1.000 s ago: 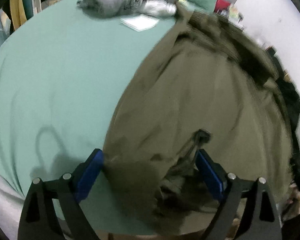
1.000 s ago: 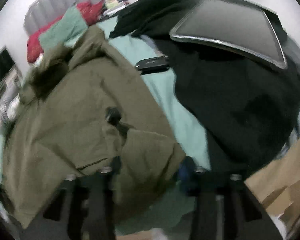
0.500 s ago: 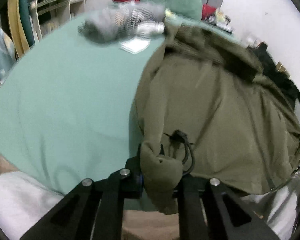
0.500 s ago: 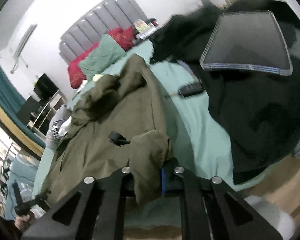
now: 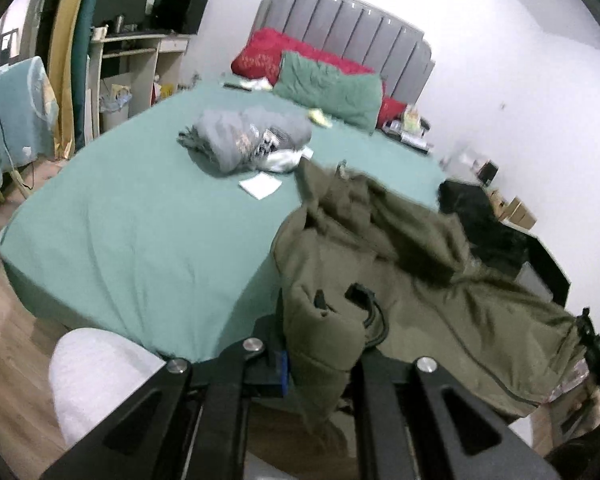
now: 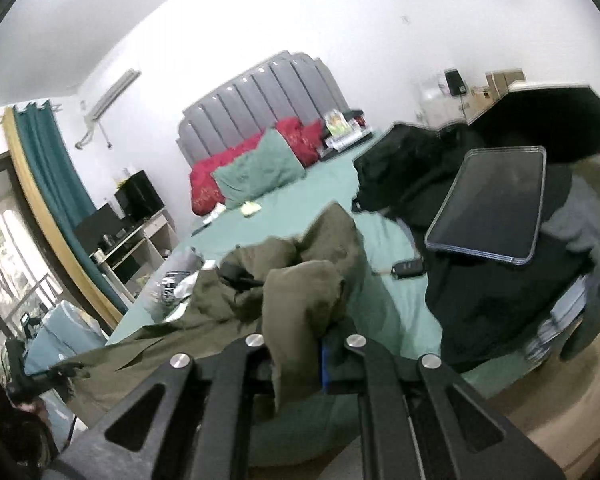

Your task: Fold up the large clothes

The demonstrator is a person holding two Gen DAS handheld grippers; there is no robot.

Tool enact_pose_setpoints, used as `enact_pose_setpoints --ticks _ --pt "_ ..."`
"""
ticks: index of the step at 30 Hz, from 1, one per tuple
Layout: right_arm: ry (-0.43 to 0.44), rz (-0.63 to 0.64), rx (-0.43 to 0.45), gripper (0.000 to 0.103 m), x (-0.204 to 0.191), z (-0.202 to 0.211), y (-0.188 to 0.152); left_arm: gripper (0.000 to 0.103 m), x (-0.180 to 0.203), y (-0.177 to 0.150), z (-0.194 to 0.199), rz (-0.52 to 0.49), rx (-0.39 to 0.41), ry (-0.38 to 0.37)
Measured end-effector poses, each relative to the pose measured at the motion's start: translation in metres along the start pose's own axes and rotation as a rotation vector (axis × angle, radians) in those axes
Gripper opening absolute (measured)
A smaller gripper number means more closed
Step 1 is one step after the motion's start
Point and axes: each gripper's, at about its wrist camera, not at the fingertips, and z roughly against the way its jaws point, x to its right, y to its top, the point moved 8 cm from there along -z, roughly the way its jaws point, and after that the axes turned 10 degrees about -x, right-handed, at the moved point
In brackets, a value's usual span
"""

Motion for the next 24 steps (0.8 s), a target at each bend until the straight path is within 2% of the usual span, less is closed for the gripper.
enact_pose_setpoints --ticks 7,12,15,17,24 --pt "0.01 0.028 0.08 0.008 -0.022 0.07 0.003 0.007 0.01 0.006 0.073 0.022 0.084 -0.067" --pt "0.009 0.037 0.129 0.008 -0.033 0.095 0.018 0.007 0.021 0.017 0.103 0.027 0.133 -0.093" --pt "0.005 0.036 0.14 0.008 -0.033 0.088 0.029 0.007 0.027 0.037 0.095 0.026 0.152 -0.106" --pt "-0.001 0.04 0.141 0.008 -0.031 0.069 0.041 0.007 0.03 0.054 0.082 0.024 0.158 -0.102" --pt "0.022 -0.027 0.186 0.008 -0.009 -0.02 0.087 0.007 0.036 0.135 -0.005 0.077 0.166 -0.128"
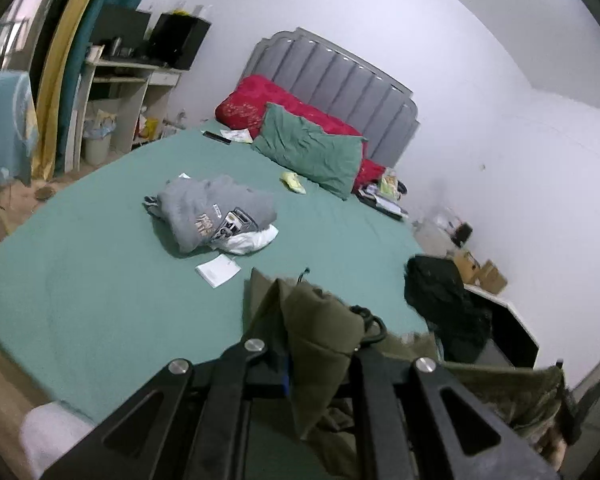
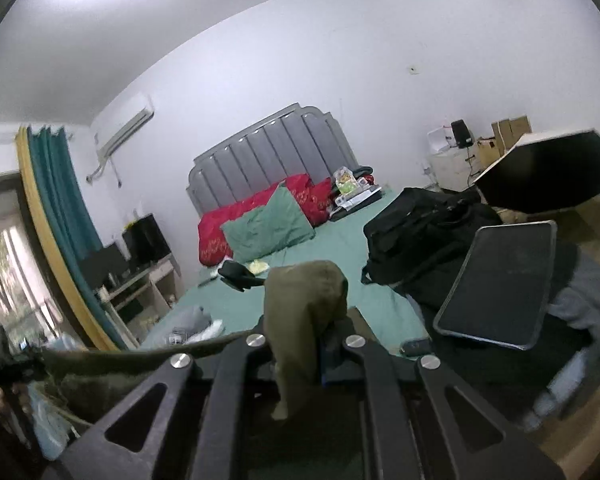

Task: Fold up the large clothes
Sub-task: 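Lift the hem with both grippers and fold it over toward the hood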

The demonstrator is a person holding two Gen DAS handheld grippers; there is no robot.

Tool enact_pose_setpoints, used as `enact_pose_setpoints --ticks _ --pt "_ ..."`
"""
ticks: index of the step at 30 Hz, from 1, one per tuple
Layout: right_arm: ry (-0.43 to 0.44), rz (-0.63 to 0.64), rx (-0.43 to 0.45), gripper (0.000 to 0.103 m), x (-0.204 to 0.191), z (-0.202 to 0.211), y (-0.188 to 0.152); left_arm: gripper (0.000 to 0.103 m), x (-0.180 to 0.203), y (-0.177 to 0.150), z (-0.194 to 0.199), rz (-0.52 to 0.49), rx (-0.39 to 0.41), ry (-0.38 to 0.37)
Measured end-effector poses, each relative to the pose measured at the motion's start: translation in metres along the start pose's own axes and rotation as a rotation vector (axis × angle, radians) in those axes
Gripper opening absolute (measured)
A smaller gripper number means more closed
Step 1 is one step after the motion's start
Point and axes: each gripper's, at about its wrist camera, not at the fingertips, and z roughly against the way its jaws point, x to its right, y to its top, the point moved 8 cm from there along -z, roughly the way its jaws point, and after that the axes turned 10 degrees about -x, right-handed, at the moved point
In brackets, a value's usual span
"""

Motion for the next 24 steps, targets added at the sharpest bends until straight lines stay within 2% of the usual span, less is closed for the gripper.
enact_pose_setpoints --ticks 3,8,11,14,15,16,17,18,19,21,24 --pt "-0.01 -0.033 0.013 0.008 0.01 -0.047 0.014 0.007 -0.005 0.028 -0.05 0.058 -0.014 -0.007" --pt "-0.065 -0.05 0.017 0.008 0.022 -0.129 0.034 0.007 -0.004 0.068 -0.135 0.044 -0.025 0.045" --pt "-0.103 -0.059 0.002 0.008 0.032 -0.183 0.043 0.007 -0.015 0.078 -0.196 0.085 -0.083 0.051" --pt "-0.182 -0.03 -0.048 0.01 0.045 -0.243 0.04 0.013 -0.033 0.083 -0.257 0.087 -0.139 0.131" --pt "-0.223 -0.023 -0.074 0.015 0.055 -0.27 0.035 0.023 -0.04 0.081 -0.274 0.088 -0.164 0.158" --pt "-0.255 -0.014 -0.099 0.022 0.062 -0.291 0.029 0.05 -0.049 0.078 -0.292 0.1 -0.202 0.187" --pt "-0.303 -0.001 -0.139 0.051 0.072 -0.316 0.021 0.066 -0.059 0.074 -0.308 0.131 -0.242 0.214" --pt "-0.354 -0.004 -0.185 0.09 0.086 -0.339 0.011 0.087 -0.072 0.069 -0.32 0.169 -0.258 0.228" --pt "-0.372 -0.015 -0.204 0.097 0.093 -0.351 0.005 0.091 -0.08 0.065 -0.324 0.187 -0.259 0.231" --pt "-0.37 -0.04 -0.224 0.098 0.102 -0.36 -0.001 0.091 -0.091 0.057 -0.325 0.188 -0.255 0.24" --pt "-0.322 0.009 -0.198 0.098 0.08 -0.341 -0.001 0.091 -0.097 0.044 -0.308 0.162 -0.24 0.253"
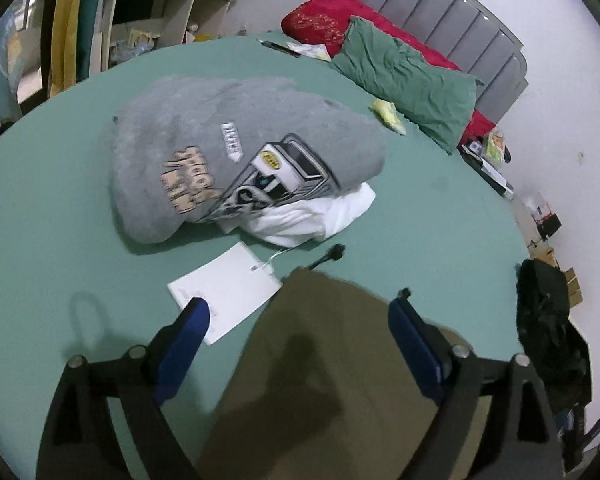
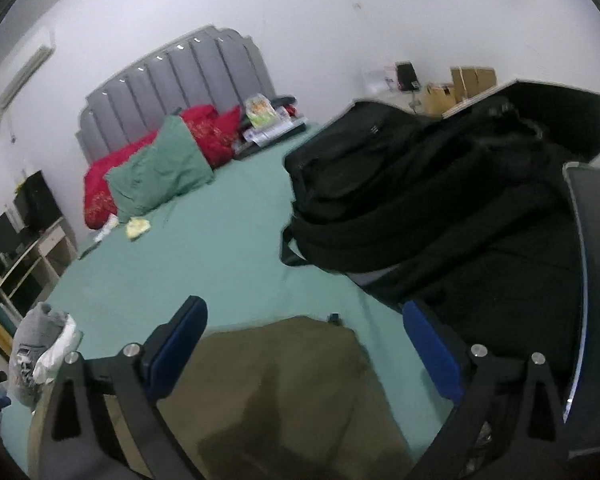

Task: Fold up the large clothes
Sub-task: 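Lift the hem with both grippers and fold it over toward the hood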

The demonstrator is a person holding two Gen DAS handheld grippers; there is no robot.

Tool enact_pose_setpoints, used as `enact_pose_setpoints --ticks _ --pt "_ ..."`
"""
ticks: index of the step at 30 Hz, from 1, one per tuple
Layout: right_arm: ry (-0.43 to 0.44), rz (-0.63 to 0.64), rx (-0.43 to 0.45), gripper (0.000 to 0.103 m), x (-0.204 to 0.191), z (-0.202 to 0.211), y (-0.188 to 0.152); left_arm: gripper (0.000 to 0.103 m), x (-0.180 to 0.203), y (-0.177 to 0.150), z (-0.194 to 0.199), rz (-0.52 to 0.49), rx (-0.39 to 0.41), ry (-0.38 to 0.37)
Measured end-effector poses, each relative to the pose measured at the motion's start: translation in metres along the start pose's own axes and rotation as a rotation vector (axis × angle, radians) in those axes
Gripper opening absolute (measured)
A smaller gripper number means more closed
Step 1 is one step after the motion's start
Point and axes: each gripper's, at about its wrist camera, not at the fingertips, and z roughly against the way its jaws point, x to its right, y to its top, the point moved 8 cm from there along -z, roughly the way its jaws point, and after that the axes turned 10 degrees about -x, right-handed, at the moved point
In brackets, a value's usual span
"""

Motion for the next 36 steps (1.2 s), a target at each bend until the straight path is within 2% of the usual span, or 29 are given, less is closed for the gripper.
enact_pose_setpoints --ticks 2,3,6,8,9,11,12,14,15,18,20,22,26,28,31,32,33,34,35,36 --pt "0.076 0.057 0.002 0.098 -0.021 0.018 -0.014 0.093 0.0 -0.011 0.013 -0.029 0.029 0.009" --pt "0.091 0.108 -0.029 0.098 -0.032 0.021 -0.025 0.094 0.007 -0.021 0.016 -0.082 0.024 -0.001" --pt "0.059 0.195 -0.123 0.098 -0.045 0.027 -0.063 0.094 0.024 -0.059 0.012 -0.264 -0.057 0.027" --pt "0.029 0.198 -0.172 0.098 -0.039 0.025 -0.086 0.094 0.019 -0.081 0.007 -0.31 -0.072 0.07" --pt "0.015 0.205 -0.207 0.098 -0.035 0.021 -0.097 0.094 0.007 -0.094 0.001 -0.317 -0.099 0.119" --pt "-0.004 0.19 -0.331 0.098 -0.02 0.005 -0.124 0.094 -0.016 -0.109 -0.009 -0.273 -0.155 0.184" --pt "-0.001 0.152 -0.342 0.098 -0.012 0.009 -0.129 0.094 -0.031 -0.119 -0.01 -0.237 -0.184 0.198" --pt "0.016 0.12 -0.28 0.098 -0.006 0.034 -0.123 0.094 -0.043 -0.131 -0.002 -0.216 -0.197 0.196" --pt "0.001 0.13 -0.221 0.098 -0.001 0.054 -0.119 0.094 -0.048 -0.137 0.006 -0.22 -0.191 0.193" --pt "-0.061 0.111 -0.141 0.098 0.023 0.092 -0.121 0.094 -0.065 -0.153 0.023 -0.2 -0.188 0.192" --pt "-0.081 0.082 -0.147 0.098 0.039 0.103 -0.131 0.095 -0.071 -0.164 0.028 -0.177 -0.212 0.167" --pt "-0.087 0.037 -0.193 0.098 0.056 0.108 -0.152 0.096 -0.075 -0.172 0.029 -0.15 -0.233 0.153" --pt "-0.021 -0.111 -0.261 0.098 0.079 0.102 -0.183 0.096 -0.077 -0.181 0.025 -0.149 -0.226 0.142" --pt "0.054 -0.175 -0.31 0.098 0.081 0.095 -0.202 0.096 -0.078 -0.182 0.024 -0.122 -0.224 0.128" --pt "0.107 -0.152 -0.306 0.097 0.069 0.09 -0.209 0.096 -0.079 -0.184 0.016 -0.107 -0.23 0.107" --pt "0.167 -0.144 -0.318 0.085 0.058 0.086 -0.209 0.096 -0.079 -0.186 0.013 -0.11 -0.228 0.103" --pt "0.193 -0.125 -0.322 0.064 0.05 0.083 -0.21 0.096 -0.078 -0.187 0.01 -0.131 -0.219 0.106" --pt "0.219 -0.107 -0.336 0.051 0.045 0.083 -0.214 0.096 -0.076 -0.187 0.008 -0.158 -0.215 0.116" --pt "0.264 -0.099 -0.35 0.03 0.036 0.081 -0.218 0.094 -0.074 -0.189 0.008 -0.182 -0.216 0.128" --pt "0.264 -0.097 -0.343 0.028 0.034 0.081 -0.219 0.071 -0.069 -0.191 0.01 -0.204 -0.221 0.11"
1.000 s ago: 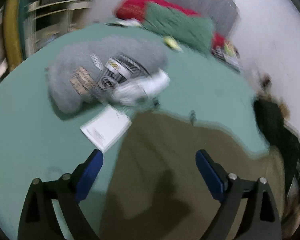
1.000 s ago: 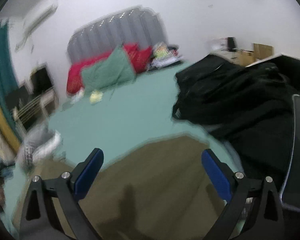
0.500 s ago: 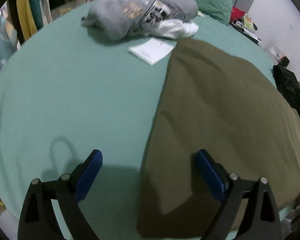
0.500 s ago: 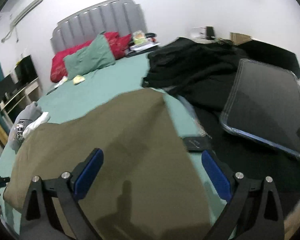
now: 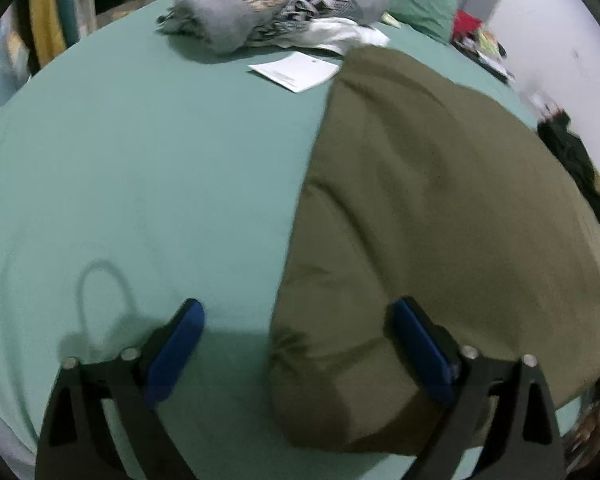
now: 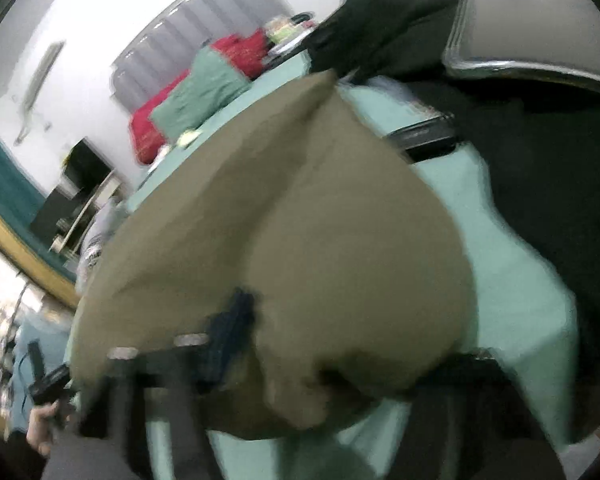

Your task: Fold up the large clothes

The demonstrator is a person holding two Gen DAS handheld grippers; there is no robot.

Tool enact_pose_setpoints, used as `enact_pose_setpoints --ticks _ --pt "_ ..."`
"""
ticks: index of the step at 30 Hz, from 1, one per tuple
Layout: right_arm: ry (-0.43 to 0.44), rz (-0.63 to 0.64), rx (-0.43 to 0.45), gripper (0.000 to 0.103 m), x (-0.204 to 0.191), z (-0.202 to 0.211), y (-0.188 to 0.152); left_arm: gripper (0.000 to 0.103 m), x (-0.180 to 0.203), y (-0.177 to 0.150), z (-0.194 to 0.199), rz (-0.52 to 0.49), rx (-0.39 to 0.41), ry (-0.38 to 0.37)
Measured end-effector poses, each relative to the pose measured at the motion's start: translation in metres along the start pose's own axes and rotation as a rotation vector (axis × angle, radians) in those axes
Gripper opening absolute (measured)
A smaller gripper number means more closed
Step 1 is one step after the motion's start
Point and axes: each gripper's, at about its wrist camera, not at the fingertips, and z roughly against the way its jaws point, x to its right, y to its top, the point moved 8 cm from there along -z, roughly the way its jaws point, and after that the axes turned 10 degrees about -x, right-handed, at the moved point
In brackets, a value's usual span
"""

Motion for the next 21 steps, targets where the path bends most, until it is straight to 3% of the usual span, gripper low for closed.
enact_pose_setpoints --ticks 1,2,4,11,14,17,18,19,20,21 --pt "0.003 0.004 0.005 0.026 -0.004 0.001 0.002 0.025 0.006 -0.001 0.004 -0.025 0.005 -0.03" --pt "0.008 0.007 0.015 0.024 -0.006 0.004 0.003 0.016 0.011 -0.003 0.008 -0.05 0.002 -0.03" --pt "0.026 0.004 0.05 0.021 -0.01 0.016 0.007 0.007 0.017 -0.007 0.019 -0.086 0.016 0.011" --pt "0.04 0.03 0.138 0.018 -0.024 0.061 0.003 0.004 0.004 -0.037 0.103 -0.003 0.137 -0.009" --pt "0.027 0.012 0.129 0.018 -0.026 0.062 -0.001 0.003 -0.007 -0.047 0.121 0.014 0.162 0.052" --pt "-0.023 -0.014 0.075 0.021 -0.016 0.047 -0.007 0.004 -0.014 -0.048 0.104 0.021 0.09 0.095" --pt "-0.036 -0.03 0.06 0.028 -0.008 0.04 -0.007 0.011 -0.017 -0.047 0.105 0.046 0.083 0.11" --pt "-0.04 -0.047 0.062 0.034 0.0 0.04 -0.009 0.035 -0.016 -0.044 0.106 0.053 0.094 0.106" --pt "-0.035 -0.072 0.075 0.044 0.006 0.038 -0.007 0.051 -0.013 -0.04 0.112 0.058 0.127 0.099" --pt "-0.018 -0.086 0.082 0.05 0.009 0.037 -0.006 0.073 -0.006 -0.034 0.124 0.067 0.192 0.105"
